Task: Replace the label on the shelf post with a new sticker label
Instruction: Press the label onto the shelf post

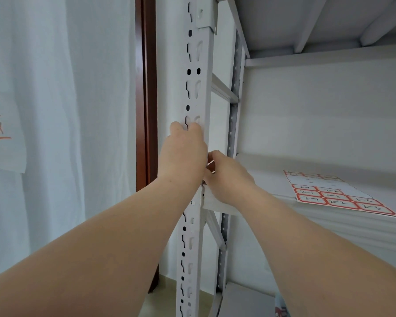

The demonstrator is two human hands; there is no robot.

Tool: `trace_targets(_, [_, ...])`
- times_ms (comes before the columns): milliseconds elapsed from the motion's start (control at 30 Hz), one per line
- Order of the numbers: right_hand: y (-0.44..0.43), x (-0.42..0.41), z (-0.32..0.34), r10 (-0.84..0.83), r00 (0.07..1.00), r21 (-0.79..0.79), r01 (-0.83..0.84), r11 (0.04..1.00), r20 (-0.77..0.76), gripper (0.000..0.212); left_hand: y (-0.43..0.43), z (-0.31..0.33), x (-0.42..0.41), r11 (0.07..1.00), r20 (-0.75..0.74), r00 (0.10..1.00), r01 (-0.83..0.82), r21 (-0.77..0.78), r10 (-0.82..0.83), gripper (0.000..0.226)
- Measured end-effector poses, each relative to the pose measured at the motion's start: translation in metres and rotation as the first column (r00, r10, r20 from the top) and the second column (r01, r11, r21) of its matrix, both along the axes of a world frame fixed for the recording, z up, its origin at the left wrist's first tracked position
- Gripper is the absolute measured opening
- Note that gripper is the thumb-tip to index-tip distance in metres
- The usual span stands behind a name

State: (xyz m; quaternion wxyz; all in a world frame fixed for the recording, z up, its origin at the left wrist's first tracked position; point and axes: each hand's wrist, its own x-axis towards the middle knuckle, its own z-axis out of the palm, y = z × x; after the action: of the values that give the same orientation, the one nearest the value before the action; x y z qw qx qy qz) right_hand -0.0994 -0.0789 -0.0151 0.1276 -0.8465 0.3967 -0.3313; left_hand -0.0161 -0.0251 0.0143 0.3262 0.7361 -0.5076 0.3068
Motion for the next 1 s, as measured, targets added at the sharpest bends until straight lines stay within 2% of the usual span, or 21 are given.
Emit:
trace_targets(100, [0.001,-0.001,0.001,0.002,1.000,0.008,-0.002,1.000,-0.002,0.025,-0.001,0.003,-0.005,0.998,-0.134,0.990,0.024,-0.050,-0.031,0.020])
trace_targets(367, [0.000,-0.002,0.000,0.013,1.000,0.002,-0.013,1.000,0.004,0.023,-0.005,0.001,-0.005,0.990,-0.229,0.972,0.026,-0.142,-0.058,0.021])
trace_targets(500, [-0.001,-0.002,0.000,0.010,1.000,0.005,-0.010,1.000,0.005,0.025,-0.007,0.000,-0.002,0.970,-0.288,0.950,0.052,-0.237,-0.121,0.019])
trace_targets(567, [-0.001,-0.002,0.000,0.014,1.000,0.005,-0.014,1.000,0.003,0.024,-0.006,-0.001,0.001,0.961,-0.293,0.943,0.079,-0.264,-0.158,0.025])
trace_targets(767, [0.000,-0.003,0.000,0.019,1.000,0.003,-0.019,1.000,0.006,0.025,0.001,0.005,0.004,0.911,-0.424,0.843,0.168,-0.376,-0.331,0.023])
trace_targets(1000, [-0.001,-0.003,-0.001,0.022,1.000,0.005,-0.022,1.000,0.001,0.027,-0.006,-0.002,0.010,0.947,-0.289,0.928,0.151,-0.285,-0.235,0.026])
